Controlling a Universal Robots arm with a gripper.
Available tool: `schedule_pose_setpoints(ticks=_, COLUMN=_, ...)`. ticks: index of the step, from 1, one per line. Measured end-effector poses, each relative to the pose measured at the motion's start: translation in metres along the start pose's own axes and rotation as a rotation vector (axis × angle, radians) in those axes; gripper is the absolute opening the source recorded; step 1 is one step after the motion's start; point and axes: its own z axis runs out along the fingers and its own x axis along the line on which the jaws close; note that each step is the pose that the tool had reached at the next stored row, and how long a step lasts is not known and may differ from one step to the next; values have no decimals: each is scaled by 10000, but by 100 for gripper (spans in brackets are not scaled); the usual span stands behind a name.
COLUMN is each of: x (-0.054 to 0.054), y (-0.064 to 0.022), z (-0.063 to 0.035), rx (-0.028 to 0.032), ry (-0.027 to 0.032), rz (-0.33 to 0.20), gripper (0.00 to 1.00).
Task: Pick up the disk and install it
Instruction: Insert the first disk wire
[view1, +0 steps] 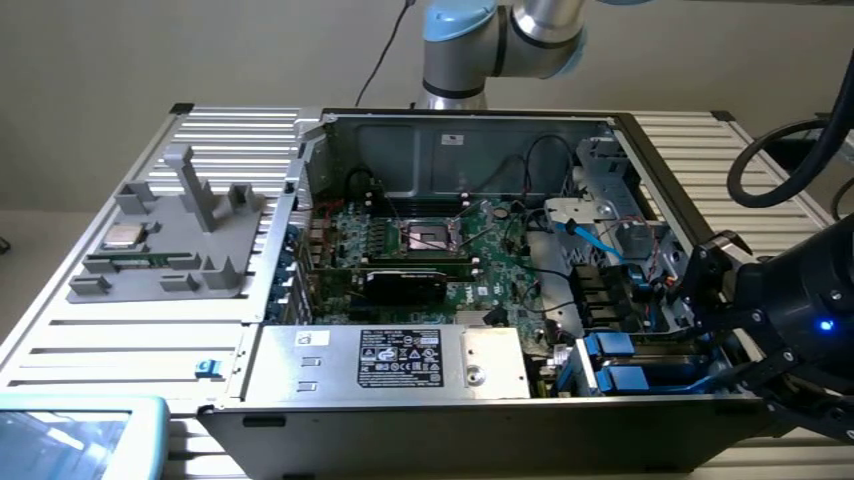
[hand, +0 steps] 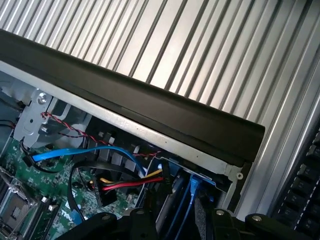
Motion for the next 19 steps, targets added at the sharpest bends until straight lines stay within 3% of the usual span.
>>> schedule_pose_setpoints(ticks=7, x=7, y=-1, z=40, rx=-24, ry=36, rz=0, gripper=44)
schedule_pose_setpoints(ticks=13, x=7, y=-2, z=69, rx=-102, ry=96, rz=-9, gripper=44)
schedule_pose_setpoints(ticks=19, x=6, y=-3, z=70, rx=-130, ry=99, rz=-17, gripper=42)
